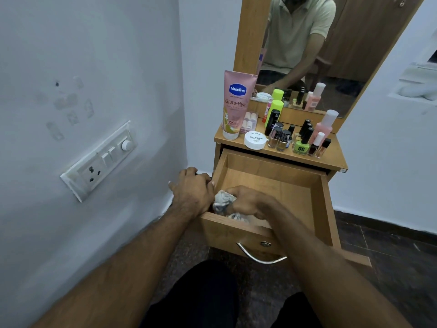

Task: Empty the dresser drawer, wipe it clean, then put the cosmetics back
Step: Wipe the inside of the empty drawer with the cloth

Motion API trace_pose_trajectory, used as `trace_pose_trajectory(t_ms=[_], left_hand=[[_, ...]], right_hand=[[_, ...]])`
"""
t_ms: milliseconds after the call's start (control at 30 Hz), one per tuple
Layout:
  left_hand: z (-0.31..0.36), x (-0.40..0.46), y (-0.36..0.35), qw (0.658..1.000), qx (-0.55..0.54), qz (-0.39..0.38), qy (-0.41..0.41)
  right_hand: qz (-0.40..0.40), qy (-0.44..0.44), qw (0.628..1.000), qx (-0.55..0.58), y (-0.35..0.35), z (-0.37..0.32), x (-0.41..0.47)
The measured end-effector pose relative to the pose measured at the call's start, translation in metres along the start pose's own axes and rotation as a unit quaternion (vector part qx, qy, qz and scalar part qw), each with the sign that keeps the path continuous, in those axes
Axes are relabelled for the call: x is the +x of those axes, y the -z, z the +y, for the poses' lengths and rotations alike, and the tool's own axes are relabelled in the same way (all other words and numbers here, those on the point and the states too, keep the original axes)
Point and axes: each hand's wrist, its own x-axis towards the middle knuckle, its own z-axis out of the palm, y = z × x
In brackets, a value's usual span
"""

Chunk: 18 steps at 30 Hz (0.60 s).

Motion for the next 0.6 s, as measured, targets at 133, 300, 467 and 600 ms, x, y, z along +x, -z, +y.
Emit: trace_pose_trajectory(t_ms=[133, 300, 467, 600], left_hand=[[-0.004, 0.001, -0.002, 1.0, -0.014, 0.002, 0.016], [-0.011, 0.008, -0.009, 0.998, -0.047, -0.004, 0.041], [-0.011, 0.01, -0.012, 0.996, -0.059, 0.005, 0.062], [-0.007, 0.008, -0.011, 0.996, -0.042, 0.01, 0.073]], right_hand=[[-0.009, -0.017, 0.998, -0.065, 0.005, 0.008, 0.002], [-0.053, -0.067, 0.972, -0.217, 0.022, 0.016, -0.009], [-0.072, -0.053, 0.99, -0.11, 0.007, -0.006, 0.009], [-0.007, -0.042, 0.998, 0.043, -0.016, 0.0, 0.027]])
